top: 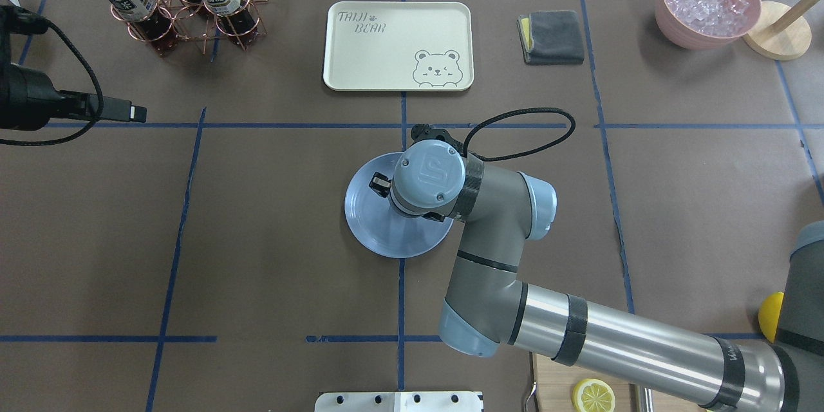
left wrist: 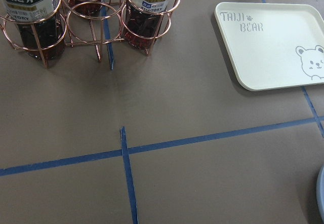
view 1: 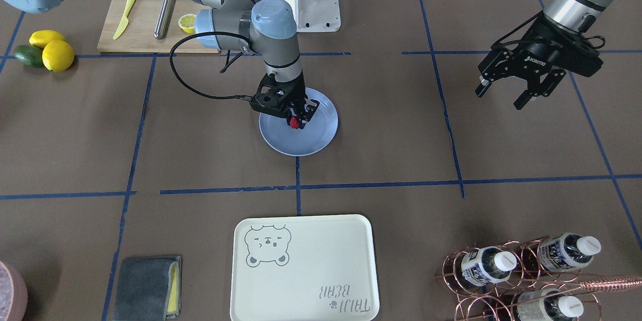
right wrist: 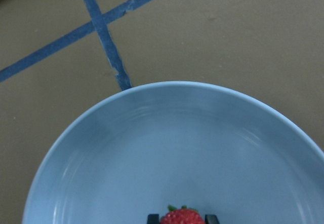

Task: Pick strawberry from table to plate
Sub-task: 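Lower the strawberry onto the plate and open the right gripper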

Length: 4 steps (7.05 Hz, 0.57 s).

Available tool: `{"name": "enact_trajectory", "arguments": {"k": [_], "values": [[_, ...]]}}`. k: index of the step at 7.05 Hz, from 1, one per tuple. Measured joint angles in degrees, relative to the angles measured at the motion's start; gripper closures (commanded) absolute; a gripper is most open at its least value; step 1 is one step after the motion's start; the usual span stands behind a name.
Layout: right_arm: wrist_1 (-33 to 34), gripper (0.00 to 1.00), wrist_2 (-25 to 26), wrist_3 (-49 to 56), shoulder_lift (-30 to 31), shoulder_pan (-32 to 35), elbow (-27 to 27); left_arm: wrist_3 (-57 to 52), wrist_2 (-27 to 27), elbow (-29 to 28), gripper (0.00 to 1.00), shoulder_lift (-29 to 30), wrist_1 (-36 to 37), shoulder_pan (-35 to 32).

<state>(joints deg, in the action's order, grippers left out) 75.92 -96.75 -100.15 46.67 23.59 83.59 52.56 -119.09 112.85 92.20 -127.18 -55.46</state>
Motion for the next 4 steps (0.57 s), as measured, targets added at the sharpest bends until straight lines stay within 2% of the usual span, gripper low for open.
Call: {"name": "enact_trajectory", "arguments": {"k": [4], "values": [[0.1,0.00,0.6,0.2,-0.4,0.0,0.6,0.1,0.0,0.4,0.00,0.0,0.0,0.0]]}}
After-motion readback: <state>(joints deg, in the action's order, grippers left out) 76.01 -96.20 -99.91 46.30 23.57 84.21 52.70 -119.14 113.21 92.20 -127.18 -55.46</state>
